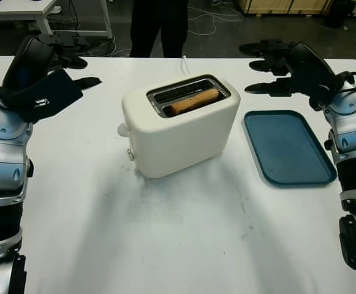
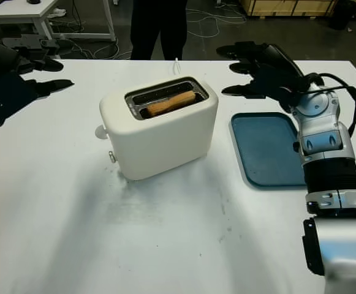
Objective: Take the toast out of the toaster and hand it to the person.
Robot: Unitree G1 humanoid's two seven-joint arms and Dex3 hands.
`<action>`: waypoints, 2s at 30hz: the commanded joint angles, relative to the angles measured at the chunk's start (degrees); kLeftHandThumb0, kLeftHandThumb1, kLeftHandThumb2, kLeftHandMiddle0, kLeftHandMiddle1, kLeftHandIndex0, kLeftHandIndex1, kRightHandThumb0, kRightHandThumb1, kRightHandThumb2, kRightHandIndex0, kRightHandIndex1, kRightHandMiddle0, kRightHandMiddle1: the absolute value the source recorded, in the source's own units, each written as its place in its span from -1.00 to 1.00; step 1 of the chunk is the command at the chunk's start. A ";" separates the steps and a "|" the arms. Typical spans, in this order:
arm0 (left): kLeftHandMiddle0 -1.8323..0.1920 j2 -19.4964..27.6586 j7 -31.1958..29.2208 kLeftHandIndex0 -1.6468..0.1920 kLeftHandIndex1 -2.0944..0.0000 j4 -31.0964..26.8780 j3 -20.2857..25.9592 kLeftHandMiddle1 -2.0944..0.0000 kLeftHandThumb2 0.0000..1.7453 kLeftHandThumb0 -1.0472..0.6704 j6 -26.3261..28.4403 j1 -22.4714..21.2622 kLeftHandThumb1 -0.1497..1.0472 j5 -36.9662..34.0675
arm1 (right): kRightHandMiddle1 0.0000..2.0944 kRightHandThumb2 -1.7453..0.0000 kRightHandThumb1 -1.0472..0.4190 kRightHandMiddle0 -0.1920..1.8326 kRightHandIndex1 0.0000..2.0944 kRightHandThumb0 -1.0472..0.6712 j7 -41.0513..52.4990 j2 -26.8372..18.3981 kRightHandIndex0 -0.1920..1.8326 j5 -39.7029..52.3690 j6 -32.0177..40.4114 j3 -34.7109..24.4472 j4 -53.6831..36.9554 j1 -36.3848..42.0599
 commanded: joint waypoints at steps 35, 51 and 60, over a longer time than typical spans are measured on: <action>0.28 0.24 -0.21 0.00 0.99 -0.63 -0.06 0.47 -1.00 -0.10 0.08 0.56 0.66 0.31 | -0.95 1.00 -0.45 0.18 -0.33 -0.37 8.99 1.94 -0.01 -12.93 -20.41 16.87 -0.35 -16.60; 0.27 -0.33 0.11 -0.01 0.99 0.46 -0.14 0.46 -1.00 -0.12 -2.01 0.42 0.66 -0.28 | -0.97 0.99 -0.45 0.20 -0.17 -0.29 1.78 2.46 -0.09 -18.02 -27.60 18.70 5.55 -15.79; 0.27 -0.54 0.13 0.00 0.99 0.38 -0.04 0.44 -0.99 -0.11 -1.96 0.31 0.65 -0.42 | -0.98 1.00 -0.46 0.19 -0.18 -0.21 -0.89 2.92 -0.12 -19.86 -29.33 19.62 9.80 -16.04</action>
